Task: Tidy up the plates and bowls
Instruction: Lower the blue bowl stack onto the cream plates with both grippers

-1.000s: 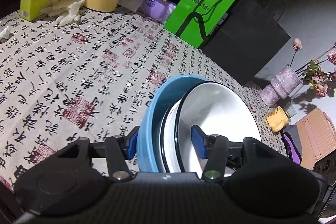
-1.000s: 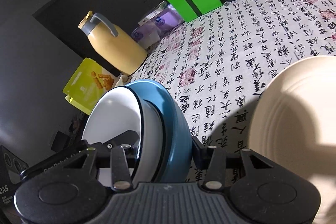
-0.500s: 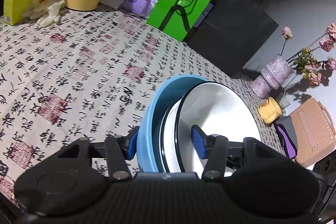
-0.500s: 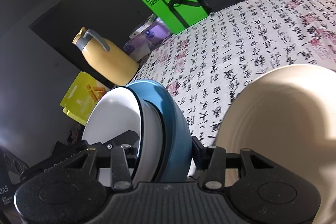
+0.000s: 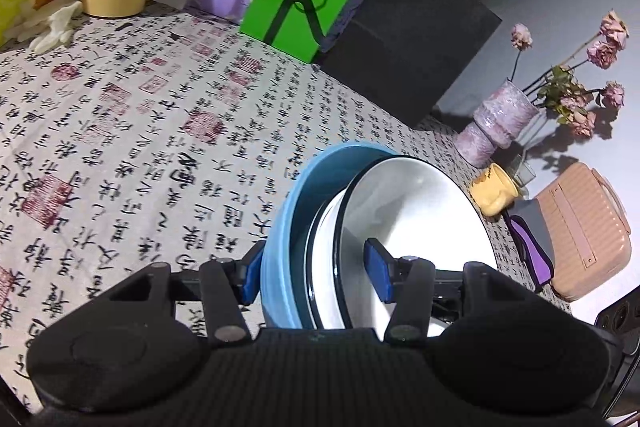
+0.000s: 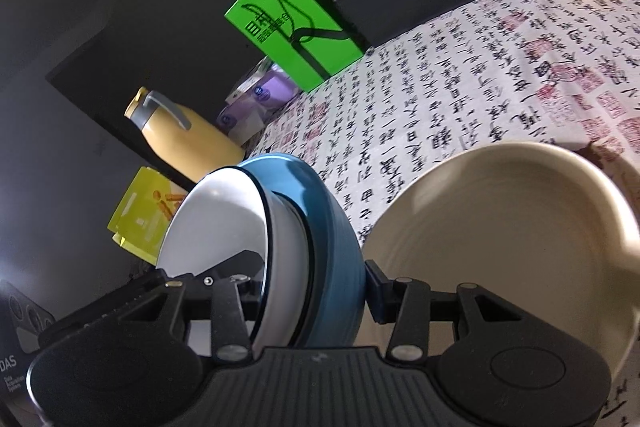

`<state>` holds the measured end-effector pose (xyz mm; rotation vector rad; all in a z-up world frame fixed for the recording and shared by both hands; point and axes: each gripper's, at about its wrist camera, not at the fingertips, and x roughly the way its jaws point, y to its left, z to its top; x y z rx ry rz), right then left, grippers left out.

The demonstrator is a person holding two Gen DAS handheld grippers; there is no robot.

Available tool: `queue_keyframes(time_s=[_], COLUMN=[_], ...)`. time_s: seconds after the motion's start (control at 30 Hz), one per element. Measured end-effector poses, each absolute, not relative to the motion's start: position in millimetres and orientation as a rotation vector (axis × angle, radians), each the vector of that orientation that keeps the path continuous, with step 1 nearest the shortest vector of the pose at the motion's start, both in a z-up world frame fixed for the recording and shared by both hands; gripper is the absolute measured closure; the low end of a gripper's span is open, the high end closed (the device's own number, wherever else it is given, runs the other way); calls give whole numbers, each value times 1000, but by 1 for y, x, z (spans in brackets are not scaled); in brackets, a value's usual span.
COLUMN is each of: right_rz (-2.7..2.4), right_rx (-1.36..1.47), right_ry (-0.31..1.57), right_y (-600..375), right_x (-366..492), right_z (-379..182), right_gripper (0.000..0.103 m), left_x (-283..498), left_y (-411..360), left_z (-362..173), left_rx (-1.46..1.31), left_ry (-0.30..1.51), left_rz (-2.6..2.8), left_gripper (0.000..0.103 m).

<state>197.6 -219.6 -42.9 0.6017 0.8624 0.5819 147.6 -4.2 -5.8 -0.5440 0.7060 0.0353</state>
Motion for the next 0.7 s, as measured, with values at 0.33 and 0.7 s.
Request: queue_keyframes(time_s=[0.33,0.7], right_rz=[542,518], right_rx=[631,651], right_ry=[852,853], right_y=[-248,-272], right_x=[199,200], right_z=[-47,-53], right_gripper=[60,60], left_x=[160,169], left_y=[-30,-52], left_z=[-8,-12], left_rx=[-523,-507], left_ry=[723,745], left_rz=[3,-9], left_gripper=[51,51])
